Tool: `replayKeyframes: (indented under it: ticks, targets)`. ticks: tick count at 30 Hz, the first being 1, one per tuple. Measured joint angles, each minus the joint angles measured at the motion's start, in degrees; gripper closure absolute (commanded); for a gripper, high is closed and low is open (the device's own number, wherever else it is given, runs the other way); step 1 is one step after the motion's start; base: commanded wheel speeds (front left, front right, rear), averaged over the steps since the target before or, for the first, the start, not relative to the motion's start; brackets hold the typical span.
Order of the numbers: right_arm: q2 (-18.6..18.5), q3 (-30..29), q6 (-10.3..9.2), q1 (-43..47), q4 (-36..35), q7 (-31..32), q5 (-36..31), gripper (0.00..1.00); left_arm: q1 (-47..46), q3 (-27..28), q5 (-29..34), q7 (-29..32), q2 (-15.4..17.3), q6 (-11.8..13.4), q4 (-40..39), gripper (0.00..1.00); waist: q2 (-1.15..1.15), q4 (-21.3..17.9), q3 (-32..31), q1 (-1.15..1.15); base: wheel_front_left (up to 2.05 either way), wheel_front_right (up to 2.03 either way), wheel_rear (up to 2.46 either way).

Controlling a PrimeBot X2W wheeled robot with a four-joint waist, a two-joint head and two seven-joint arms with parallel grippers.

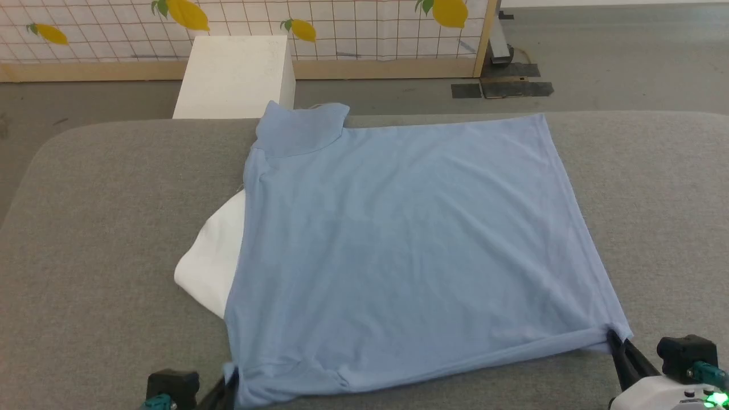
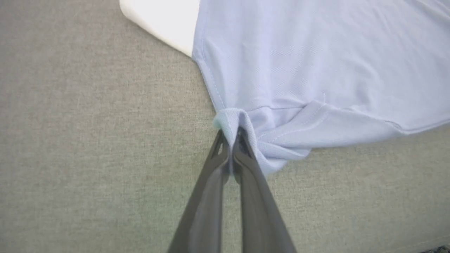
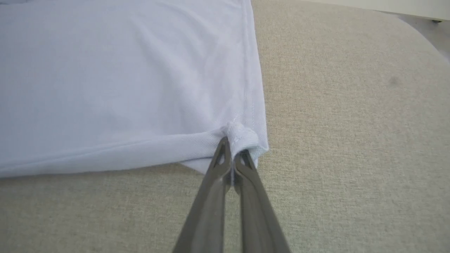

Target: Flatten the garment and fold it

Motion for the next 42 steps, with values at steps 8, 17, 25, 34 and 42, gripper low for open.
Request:
replayKeyframes:
  ticks: [8, 17, 25, 34, 42]
  targets:
    - [-1.49, 1.64, 0.00, -4.02, 2.37, -4.55, 0.15, 1.00, -12.65, -0.77, 7.44, -16.02, -4.65, 0.32, 8.20, 1.00, 0.00, -0.93, 1.88, 0.00, 0.00, 0.00, 0.00]
    - [-6.31, 4.53, 0.00, -17.53, 5.80, -1.87, 0.53, 1.00, -27.49, 0.49, 9.13, -18.66, -4.30, -2.36, 15.68, 1.00, 0.00, -1.66, 6.09, 0.00, 0.00, 0.00, 0.00]
    - [-8.49, 7.35, 0.00, -26.18, 10.47, 5.49, 3.12, 1.00, -35.43, 1.18, 8.08, -13.69, -2.41, -5.35, 22.08, 1.00, 0.00, -2.02, 10.26, 0.00, 0.00, 0.00, 0.00]
    - [-13.02, 15.22, 0.00, -36.43, 15.48, 18.94, 11.96, 1.00, -37.39, 1.64, 1.24, 0.10, -1.62, -7.33, 27.77, 1.00, 0.00, -1.80, 14.90, 0.01, 0.00, 0.00, 0.00]
    - [-15.14, 15.91, 0.01, -40.40, 19.78, 30.31, 18.58, 0.94, -37.21, 2.00, -2.90, 4.26, -2.50, -8.62, 26.66, 0.00, 0.00, -0.17, 15.25, 0.01, 0.00, 0.00, 0.00]
